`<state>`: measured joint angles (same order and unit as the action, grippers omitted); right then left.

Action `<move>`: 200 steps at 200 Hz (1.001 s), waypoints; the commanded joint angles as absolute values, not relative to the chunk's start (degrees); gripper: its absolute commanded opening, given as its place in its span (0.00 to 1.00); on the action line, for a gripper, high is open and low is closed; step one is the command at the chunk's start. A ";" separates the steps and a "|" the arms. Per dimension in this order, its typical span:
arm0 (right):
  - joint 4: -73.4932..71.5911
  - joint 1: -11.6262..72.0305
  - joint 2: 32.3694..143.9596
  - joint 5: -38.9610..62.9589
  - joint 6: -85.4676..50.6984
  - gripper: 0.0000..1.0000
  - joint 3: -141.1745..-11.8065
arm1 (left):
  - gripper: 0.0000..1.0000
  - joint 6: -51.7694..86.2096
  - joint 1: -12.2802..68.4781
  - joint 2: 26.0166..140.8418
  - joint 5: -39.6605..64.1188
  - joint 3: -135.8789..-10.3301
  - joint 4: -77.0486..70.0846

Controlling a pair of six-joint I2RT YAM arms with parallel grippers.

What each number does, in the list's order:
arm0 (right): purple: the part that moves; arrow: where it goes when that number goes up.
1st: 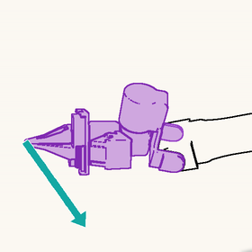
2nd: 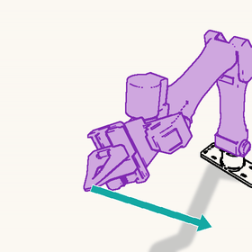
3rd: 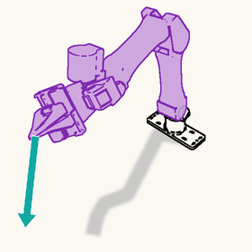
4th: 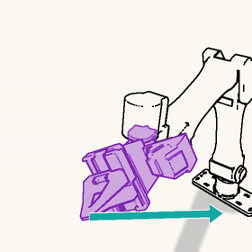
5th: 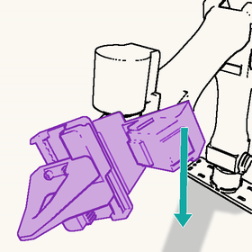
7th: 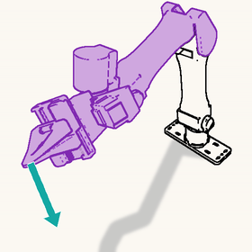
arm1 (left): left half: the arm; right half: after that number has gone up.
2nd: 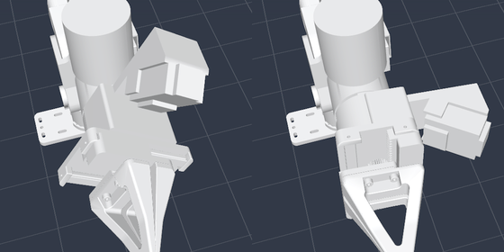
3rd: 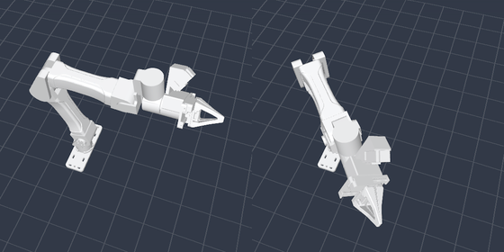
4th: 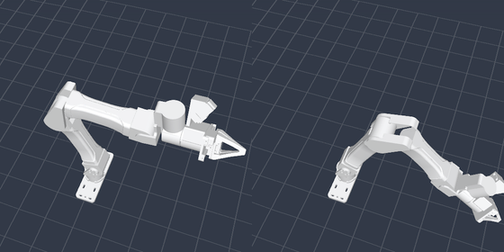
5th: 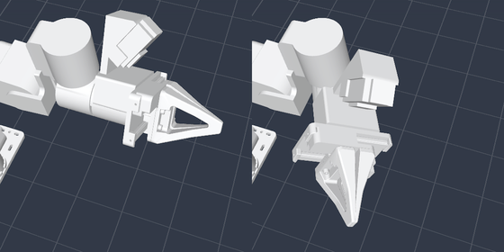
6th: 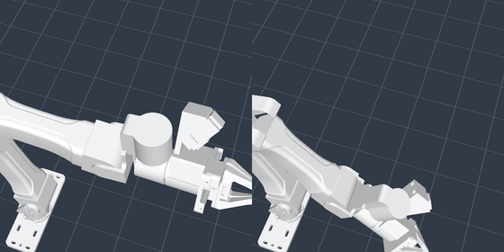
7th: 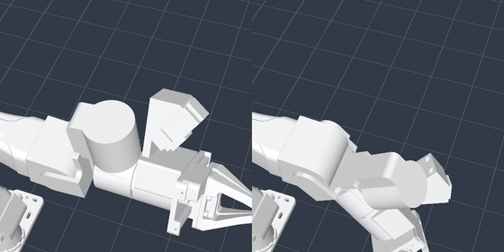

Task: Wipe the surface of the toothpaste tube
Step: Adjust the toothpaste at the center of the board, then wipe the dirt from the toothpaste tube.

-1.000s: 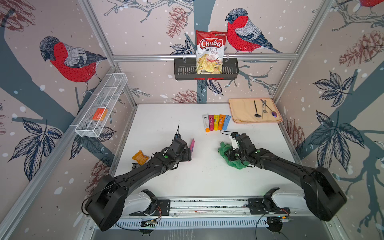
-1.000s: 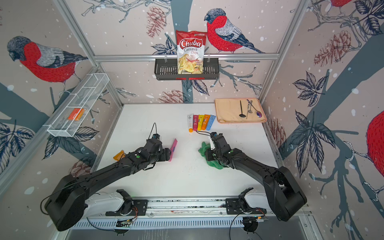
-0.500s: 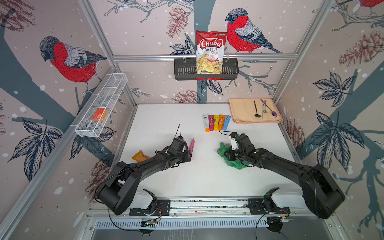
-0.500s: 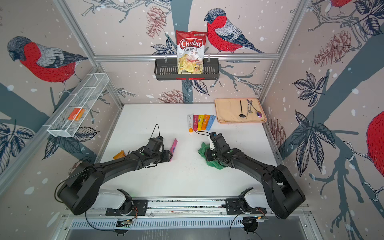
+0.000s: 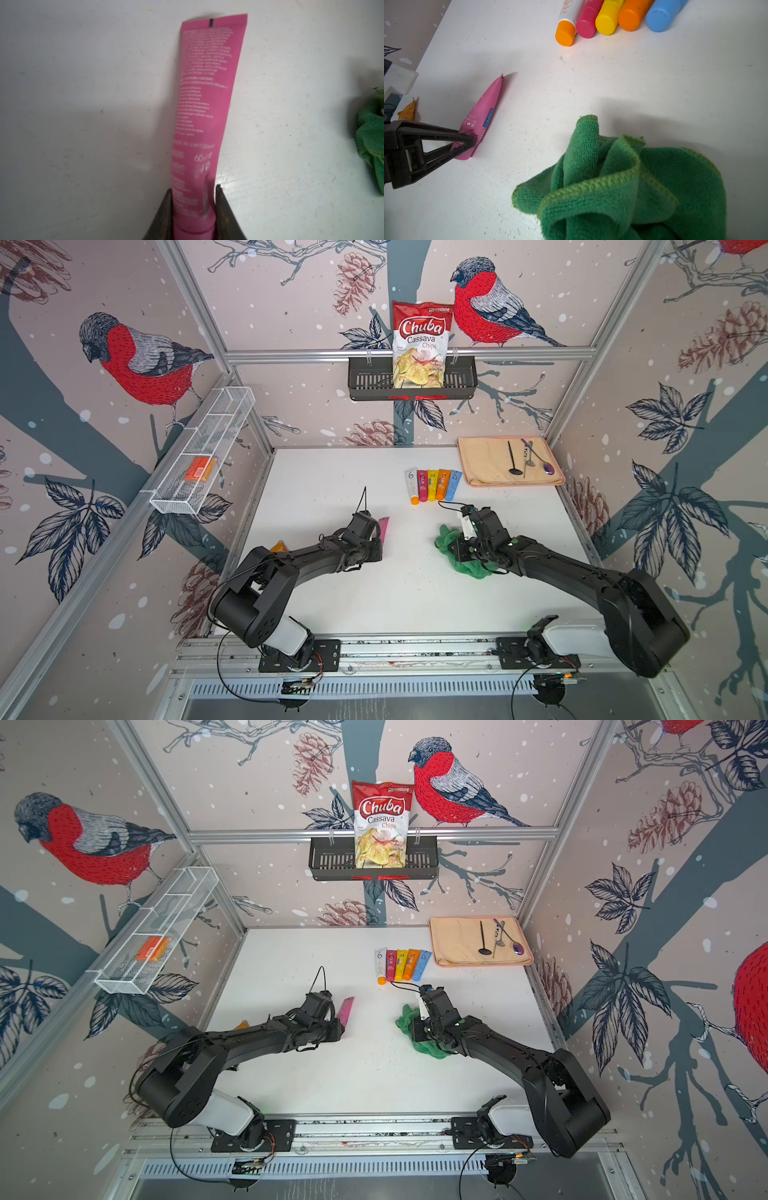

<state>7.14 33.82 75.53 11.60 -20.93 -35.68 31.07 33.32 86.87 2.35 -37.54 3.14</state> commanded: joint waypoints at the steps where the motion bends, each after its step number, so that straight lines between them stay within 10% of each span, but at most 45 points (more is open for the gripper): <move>1: 5.98 34.01 75.29 12.04 -20.39 0.13 -35.95 | 0.17 28.85 36.22 86.51 -0.45 -37.78 5.54; 58: 5.50 35.78 74.60 12.33 -21.14 0.13 -38.50 | 0.19 25.45 48.25 87.97 -3.64 -39.19 5.44; 97: 1.71 39.76 77.52 10.72 -23.23 0.12 -41.92 | 0.58 23.71 53.18 90.08 -8.56 -40.06 5.76; 120: -0.14 41.62 82.76 10.99 -24.20 0.12 -45.04 | 0.64 24.21 55.05 88.30 -11.25 -39.09 4.92; 200: -4.13 43.18 99.59 12.70 -25.48 0.12 -52.67 | 0.26 24.87 55.46 82.67 -11.63 -32.46 1.80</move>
